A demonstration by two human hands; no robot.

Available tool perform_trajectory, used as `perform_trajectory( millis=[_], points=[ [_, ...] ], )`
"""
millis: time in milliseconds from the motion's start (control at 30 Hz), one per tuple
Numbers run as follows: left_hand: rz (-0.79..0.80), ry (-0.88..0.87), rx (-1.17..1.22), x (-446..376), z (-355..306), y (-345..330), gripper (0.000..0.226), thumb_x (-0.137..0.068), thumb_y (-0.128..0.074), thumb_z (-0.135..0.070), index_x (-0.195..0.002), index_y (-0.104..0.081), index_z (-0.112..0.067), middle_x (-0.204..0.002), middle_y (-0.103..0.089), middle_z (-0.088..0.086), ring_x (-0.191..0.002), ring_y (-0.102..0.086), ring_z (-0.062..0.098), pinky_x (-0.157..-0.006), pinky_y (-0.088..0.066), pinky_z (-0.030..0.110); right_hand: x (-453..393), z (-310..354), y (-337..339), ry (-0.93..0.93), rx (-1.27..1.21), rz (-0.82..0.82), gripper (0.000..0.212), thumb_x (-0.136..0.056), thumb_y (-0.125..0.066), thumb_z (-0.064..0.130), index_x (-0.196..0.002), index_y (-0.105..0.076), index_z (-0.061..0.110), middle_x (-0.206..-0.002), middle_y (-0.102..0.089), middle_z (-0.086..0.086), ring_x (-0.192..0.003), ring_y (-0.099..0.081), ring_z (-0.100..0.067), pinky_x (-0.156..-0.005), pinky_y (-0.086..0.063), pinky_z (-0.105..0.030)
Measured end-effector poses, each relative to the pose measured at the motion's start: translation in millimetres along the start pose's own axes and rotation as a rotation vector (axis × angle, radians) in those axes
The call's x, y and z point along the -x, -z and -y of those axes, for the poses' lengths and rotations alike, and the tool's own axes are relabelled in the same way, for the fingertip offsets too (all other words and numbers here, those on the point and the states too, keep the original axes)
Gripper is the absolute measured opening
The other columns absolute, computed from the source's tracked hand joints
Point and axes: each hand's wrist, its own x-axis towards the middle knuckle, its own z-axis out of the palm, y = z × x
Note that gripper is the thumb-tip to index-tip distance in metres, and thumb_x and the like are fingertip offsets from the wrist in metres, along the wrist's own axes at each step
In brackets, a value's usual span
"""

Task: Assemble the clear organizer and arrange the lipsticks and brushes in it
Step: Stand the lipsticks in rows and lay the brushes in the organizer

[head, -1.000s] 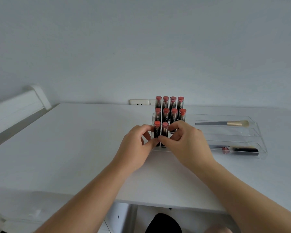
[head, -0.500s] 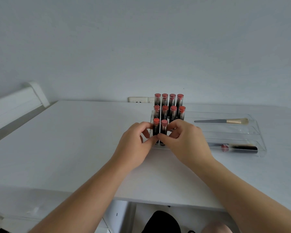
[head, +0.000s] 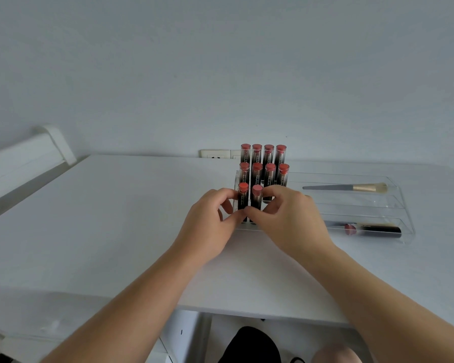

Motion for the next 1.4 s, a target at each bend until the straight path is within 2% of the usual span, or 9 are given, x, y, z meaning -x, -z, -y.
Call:
perform_trajectory(
  millis=[100, 200, 333, 500, 700, 1133, 1333, 1400],
  points=[
    [0.001, -0.002, -0.011, 0.3, 0.5, 0.0, 0.021, -0.091, -0.073, -0.034, -0.103, -0.06, -0.046, -0.086, -0.056, -0.012, -0.061, -0.049, 0.004, -0.054, -0.036, 0.011, 0.2, -1.8, -0.2, 0.001, -0.003, 0.007, 0.011, -0.081, -0.07, 0.04, -0.084, -0.06, 0.04, -0.063, -0.067, 0.015, -0.063, -0.062, -0.005, -0.059, -0.052, -0.029],
    [-0.002, 0.0, -0.007, -0.4, 0.5, 0.0, 0.022, -0.091, -0.073, -0.033, -0.101, -0.06, -0.047, -0.086, -0.057, -0.011, -0.062, -0.049, 0.004, -0.055, -0.037, 0.011, -0.3, -2.2, -0.8, -0.014, 0.005, 0.004, 0.009, -0.082, -0.07, 0.036, -0.091, -0.07, 0.033, -0.062, -0.066, 0.013, -0.067, -0.063, -0.008, -0.064, -0.055, -0.033],
    [-0.002, -0.003, -0.011, 0.1, 0.4, -0.2, 0.02, -0.091, -0.072, -0.034, -0.103, -0.061, -0.046, -0.086, -0.057, -0.011, -0.062, -0.05, 0.003, -0.055, -0.037, 0.011, -1.2, -1.5, -1.0, -0.023, -0.003, 0.0, 0.009, -0.082, -0.073, 0.041, -0.087, -0.066, 0.037, -0.067, -0.066, 0.011, -0.067, -0.063, -0.007, -0.061, -0.051, -0.031],
    [-0.008, 0.0, -0.022, -0.1, -0.3, -0.5, 0.021, -0.091, -0.073, -0.033, -0.101, -0.06, -0.046, -0.086, -0.056, -0.011, -0.06, -0.048, 0.004, -0.054, -0.035, 0.014, -1.0, -3.1, -1.3, -0.033, -0.027, -0.006, 0.017, -0.081, -0.075, 0.044, -0.092, -0.068, 0.033, -0.069, -0.067, 0.01, -0.065, -0.062, -0.004, -0.054, -0.042, -0.026],
    [-0.011, -0.001, -0.026, 0.5, 0.4, -0.6, 0.019, -0.09, -0.073, -0.034, -0.106, -0.064, -0.04, -0.087, -0.056, -0.01, -0.059, -0.047, 0.006, -0.055, -0.034, 0.018, 0.3, -4.3, -0.8, -0.03, -0.04, 0.001, 0.021, -0.08, -0.076, 0.047, -0.096, -0.067, 0.037, -0.07, -0.069, 0.01, -0.064, -0.063, -0.002, -0.053, -0.041, -0.022],
    [-0.015, -0.016, -0.046, 0.9, -0.3, -0.3, 0.021, -0.091, -0.074, -0.032, -0.103, -0.06, -0.042, -0.086, -0.057, -0.012, -0.06, -0.048, 0.003, -0.053, -0.035, 0.011, 1.6, -4.4, -1.2, -0.003, -0.067, -0.005, 0.013, -0.081, -0.074, 0.04, -0.092, -0.066, 0.038, -0.066, -0.068, 0.009, -0.063, -0.063, -0.004, -0.053, -0.042, -0.023],
    [-0.026, -0.032, -0.044, 0.8, -0.3, -1.1, 0.021, -0.089, -0.075, -0.031, -0.102, -0.062, -0.041, -0.084, -0.057, -0.013, -0.062, -0.051, 0.003, -0.055, -0.038, 0.01, 1.5, -7.8, 2.1, -0.006, -0.127, -0.014, 0.023, -0.08, -0.076, 0.041, -0.099, -0.064, 0.038, -0.067, -0.07, 0.012, -0.063, -0.064, 0.001, -0.05, -0.041, -0.01],
    [-0.031, -0.031, -0.037, 0.6, 0.0, -0.9, 0.023, -0.088, -0.075, -0.031, -0.097, -0.06, -0.046, -0.084, -0.057, -0.012, -0.06, -0.05, 0.005, -0.055, -0.039, 0.012, 1.6, -8.4, 8.1, 0.017, -0.158, -0.022, 0.021, -0.081, -0.077, 0.037, -0.099, -0.065, 0.037, -0.068, -0.07, 0.015, -0.064, -0.065, 0.002, -0.053, -0.043, -0.007]
  ],
)
